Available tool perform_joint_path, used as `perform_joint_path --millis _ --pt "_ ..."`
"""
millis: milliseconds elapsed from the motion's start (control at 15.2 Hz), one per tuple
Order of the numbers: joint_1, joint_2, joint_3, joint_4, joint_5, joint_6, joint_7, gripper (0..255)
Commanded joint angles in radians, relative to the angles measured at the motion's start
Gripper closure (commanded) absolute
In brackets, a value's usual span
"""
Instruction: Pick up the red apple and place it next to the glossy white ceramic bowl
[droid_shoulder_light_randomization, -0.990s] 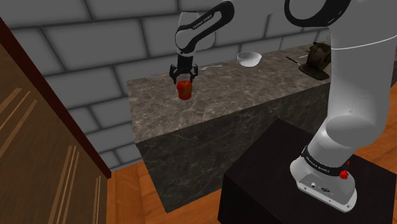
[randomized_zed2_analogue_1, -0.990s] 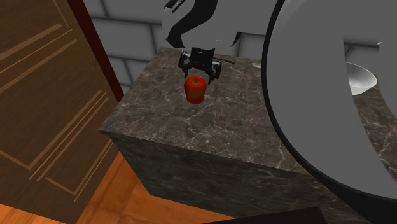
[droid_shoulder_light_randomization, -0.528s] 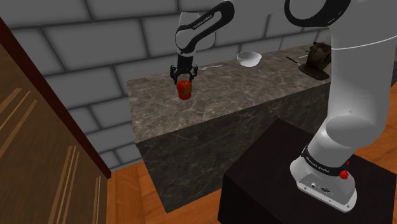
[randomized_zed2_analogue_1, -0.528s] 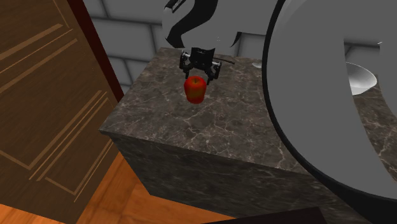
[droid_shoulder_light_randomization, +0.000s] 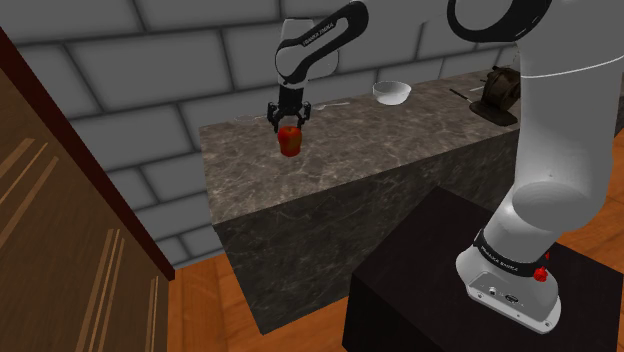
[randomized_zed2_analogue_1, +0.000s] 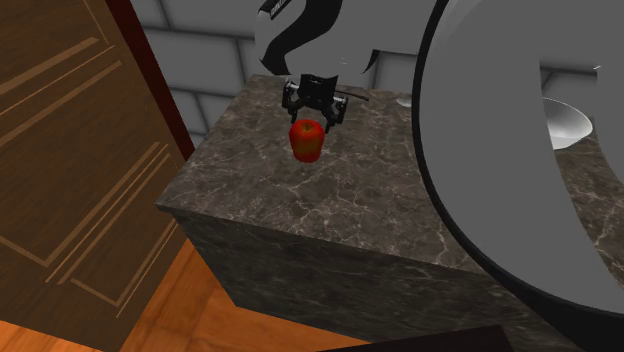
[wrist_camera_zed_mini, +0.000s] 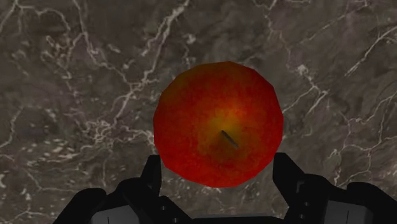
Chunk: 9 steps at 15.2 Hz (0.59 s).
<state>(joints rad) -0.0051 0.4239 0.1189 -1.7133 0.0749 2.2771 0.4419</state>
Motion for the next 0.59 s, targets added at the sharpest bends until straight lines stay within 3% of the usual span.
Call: perform_joint_path --millis 0,528 --pt "0.0 -0.005 0.0 0.003 0.0 -0.011 0.0 255" --pt "-0.001 -0.045 0.001 0.053 0.0 -0.101 0.008 255"
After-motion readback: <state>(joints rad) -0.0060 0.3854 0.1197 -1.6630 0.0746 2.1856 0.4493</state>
